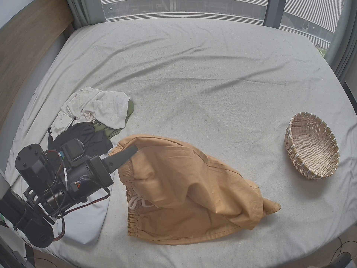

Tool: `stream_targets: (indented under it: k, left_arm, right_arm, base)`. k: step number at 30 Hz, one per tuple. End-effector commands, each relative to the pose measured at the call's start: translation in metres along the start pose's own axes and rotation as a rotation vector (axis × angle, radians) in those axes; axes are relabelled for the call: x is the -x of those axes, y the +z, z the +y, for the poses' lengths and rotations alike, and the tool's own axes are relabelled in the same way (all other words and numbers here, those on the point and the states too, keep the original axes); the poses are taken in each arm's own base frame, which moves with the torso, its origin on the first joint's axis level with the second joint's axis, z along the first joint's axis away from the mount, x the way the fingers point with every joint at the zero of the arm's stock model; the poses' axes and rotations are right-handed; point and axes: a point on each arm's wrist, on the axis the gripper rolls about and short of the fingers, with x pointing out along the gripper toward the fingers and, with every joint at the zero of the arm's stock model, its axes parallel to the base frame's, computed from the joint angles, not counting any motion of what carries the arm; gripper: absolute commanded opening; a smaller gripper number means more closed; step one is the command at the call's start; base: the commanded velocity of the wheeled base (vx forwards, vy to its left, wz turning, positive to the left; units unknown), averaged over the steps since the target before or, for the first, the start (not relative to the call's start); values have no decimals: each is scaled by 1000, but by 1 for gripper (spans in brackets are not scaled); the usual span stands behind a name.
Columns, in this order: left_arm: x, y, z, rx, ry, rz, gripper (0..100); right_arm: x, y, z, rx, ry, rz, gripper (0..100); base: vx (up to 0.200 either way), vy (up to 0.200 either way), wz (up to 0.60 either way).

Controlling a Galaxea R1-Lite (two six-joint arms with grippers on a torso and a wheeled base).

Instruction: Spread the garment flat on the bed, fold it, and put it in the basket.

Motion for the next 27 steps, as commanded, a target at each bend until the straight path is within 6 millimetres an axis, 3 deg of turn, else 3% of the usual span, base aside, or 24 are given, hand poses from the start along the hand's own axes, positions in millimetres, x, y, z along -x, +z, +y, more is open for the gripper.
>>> stream_targets:
  k: [1,9,20,23,27]
  left_arm:
    - [-1,1,-1,-2,-6,-3,0]
    - [0,-1,0,2,-2,5,0]
    - [0,-1,0,-14,-2,5,0]
    - [0,-2,0,-14,-1,8,0]
    - [0,-2,1,-12,1,11,0]
  right_arm:
    - [-34,28,2,-76,185,87,100]
    - [-79,48,7,-91,358,128,100]
    - [-115,41,7,-117,398,221,100]
    - [-140,7,3,-207,356,405,100]
    - [-160,-18,-1,-313,311,509,100]
  base:
    - [0,0,0]
    - [0,0,0]
    - [0,0,0]
    - [0,0,0]
    - [0,0,0]
